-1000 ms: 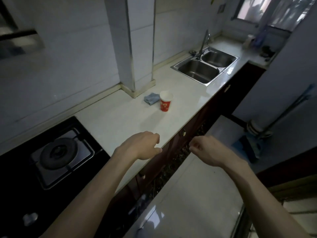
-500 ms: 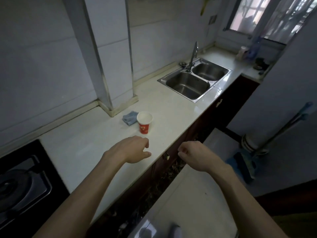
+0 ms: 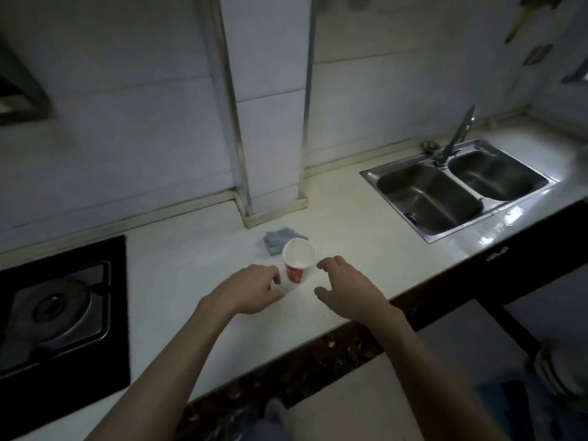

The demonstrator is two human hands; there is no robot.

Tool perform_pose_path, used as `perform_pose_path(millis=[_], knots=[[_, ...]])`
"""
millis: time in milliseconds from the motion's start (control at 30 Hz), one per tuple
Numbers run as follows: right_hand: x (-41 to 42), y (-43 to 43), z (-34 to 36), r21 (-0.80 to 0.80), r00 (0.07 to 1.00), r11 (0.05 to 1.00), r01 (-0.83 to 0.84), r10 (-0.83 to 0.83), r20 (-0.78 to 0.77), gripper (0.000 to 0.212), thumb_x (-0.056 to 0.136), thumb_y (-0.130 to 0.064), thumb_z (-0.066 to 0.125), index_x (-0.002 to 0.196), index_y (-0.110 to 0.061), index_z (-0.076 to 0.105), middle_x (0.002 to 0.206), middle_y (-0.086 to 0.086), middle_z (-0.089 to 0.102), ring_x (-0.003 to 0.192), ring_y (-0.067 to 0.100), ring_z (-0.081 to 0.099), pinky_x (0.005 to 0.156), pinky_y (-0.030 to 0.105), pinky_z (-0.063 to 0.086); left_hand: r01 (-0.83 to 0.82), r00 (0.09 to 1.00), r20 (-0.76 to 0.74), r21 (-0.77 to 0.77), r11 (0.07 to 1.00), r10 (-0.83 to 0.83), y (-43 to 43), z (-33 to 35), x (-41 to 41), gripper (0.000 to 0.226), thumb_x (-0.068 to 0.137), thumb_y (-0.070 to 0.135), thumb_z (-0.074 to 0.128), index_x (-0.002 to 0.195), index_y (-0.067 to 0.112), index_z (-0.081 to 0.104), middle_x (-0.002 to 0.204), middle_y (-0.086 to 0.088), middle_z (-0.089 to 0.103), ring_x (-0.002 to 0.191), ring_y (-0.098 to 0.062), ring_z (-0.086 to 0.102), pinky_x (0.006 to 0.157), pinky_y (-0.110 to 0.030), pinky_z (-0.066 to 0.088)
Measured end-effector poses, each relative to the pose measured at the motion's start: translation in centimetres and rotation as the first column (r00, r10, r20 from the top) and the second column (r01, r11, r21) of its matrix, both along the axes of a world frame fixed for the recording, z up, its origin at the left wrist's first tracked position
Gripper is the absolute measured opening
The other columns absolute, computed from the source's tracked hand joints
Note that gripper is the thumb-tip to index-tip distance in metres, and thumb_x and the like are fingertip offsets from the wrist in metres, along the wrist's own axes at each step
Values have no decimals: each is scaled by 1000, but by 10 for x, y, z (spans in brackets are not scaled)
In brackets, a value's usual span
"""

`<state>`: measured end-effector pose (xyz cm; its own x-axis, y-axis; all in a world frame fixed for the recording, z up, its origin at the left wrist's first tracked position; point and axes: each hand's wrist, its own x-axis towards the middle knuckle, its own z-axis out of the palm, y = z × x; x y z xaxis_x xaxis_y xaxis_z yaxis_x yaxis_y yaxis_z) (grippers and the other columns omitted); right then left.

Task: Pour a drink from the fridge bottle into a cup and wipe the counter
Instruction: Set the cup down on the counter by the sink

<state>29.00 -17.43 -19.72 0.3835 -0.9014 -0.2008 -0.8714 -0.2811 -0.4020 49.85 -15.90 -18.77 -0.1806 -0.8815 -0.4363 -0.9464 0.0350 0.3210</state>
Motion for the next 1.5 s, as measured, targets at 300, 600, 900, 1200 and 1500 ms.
perform_pose_path(millis=[300,600,900,1200,1500], knots=[[49,-99,-64,-14,1000,1000,15,-15,14,97,71,-47,80,144,-16,24,141,8,37,122,28,45,92,43,51,-556,587,-523,295,777,618,-48,-90,18,37,96,6,50,132,13,54,116,-8,63,88,-28,70,73,-33,57],[61,-125,-96,40,992,997,-72,76,-101,96,77,-36,76,150,-16,17,148,11,29,127,30,37,98,42,48,-541,310,-620,509,669,721,-86,-120,-10,34,100,7,46,131,16,55,110,-5,72,92,-25,73,79,-40,62],[47,-139,-106,85,990,991,-100,108,-86,91,76,-35,72,148,-20,18,142,8,33,123,26,36,98,35,45,-701,146,-595,502,507,791,-103,-125,-31,26,93,0,55,110,13,69,100,-9,74,83,-24,74,75,-36,62],[-22,-242,-78,-14,982,982,-188,188,-14,93,68,-49,74,145,-24,28,131,1,38,118,22,39,80,33,50,-811,85,-626,409,419,775,-191,-102,-98,32,94,-4,49,109,12,71,96,-10,73,76,-27,74,75,-41,62],[-65,-395,-79,-64,970,969,-239,236,-55,97,71,-48,78,146,-18,26,137,8,35,122,26,37,87,39,51,-754,-48,-711,487,442,701,-319,-89,-152,36,93,0,54,126,13,62,107,-4,72,91,-27,73,86,-46,60]])
